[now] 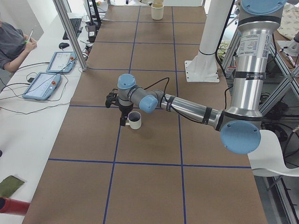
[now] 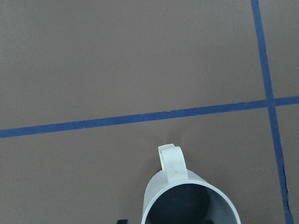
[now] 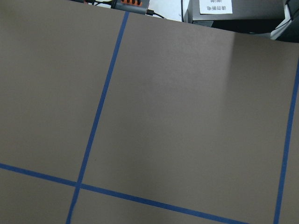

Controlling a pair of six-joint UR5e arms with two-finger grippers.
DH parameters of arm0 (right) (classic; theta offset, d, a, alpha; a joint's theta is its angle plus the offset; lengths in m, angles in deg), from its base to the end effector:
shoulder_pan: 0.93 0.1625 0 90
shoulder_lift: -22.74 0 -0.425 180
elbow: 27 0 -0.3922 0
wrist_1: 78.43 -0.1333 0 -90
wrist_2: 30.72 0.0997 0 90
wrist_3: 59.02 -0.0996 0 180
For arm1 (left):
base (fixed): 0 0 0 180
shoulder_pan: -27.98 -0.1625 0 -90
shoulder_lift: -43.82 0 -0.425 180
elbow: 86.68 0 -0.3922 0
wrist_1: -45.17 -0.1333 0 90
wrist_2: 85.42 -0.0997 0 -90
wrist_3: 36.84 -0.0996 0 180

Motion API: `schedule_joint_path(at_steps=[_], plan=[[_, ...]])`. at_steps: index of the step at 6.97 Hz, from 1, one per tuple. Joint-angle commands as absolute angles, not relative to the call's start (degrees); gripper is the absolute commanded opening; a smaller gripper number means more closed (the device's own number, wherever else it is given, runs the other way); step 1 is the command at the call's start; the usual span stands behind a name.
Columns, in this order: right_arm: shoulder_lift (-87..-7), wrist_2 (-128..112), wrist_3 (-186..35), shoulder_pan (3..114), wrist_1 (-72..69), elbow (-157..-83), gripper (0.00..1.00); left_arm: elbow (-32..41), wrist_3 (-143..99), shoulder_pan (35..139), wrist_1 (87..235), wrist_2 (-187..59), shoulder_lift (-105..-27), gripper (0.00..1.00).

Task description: Left arm hands cup to right arm to dump lemon

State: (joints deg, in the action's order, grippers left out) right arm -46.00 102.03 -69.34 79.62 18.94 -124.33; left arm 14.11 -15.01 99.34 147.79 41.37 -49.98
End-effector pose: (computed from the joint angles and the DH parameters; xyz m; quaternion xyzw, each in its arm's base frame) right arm -0.0367 -0.6203 0.4030 0.1074 -0.3824 -0.0602 0.9158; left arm 0.1005 -0.5284 0.5131 0.1033 0.3650 0.0485 0.9240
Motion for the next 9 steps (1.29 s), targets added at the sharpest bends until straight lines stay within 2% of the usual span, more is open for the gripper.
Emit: schedule_joint_path(at_steps=[1, 3, 5, 7, 9], plan=[[-54.2, 99.7, -68.3, 79.8, 20.6, -126.3, 1.0, 13.6, -33.0, 110.5, 138.9, 42.8, -50.0, 1.0], [-60.6, 98.5, -68.4, 79.8, 18.3, -126.1, 1.0, 10.6, -44.4, 117.4, 138.5, 44.7, -47.7, 1.0], [-65.0, 99.2, -68.5, 80.4, 14.7, -128.5, 1.0, 4.1, -44.3, 118.3, 138.8, 45.0, -45.7, 1.0], [-70.9, 99.0, -68.2, 81.3, 14.6, -132.5, 1.0, 3.6, -44.6, 120.9, 139.5, 45.4, -44.2, 1.0], [-72.6, 99.0, -68.2, 81.3, 13.5, -132.7, 1.0, 5.6, -45.3, 120.9, 139.4, 48.6, -42.1, 1.0]])
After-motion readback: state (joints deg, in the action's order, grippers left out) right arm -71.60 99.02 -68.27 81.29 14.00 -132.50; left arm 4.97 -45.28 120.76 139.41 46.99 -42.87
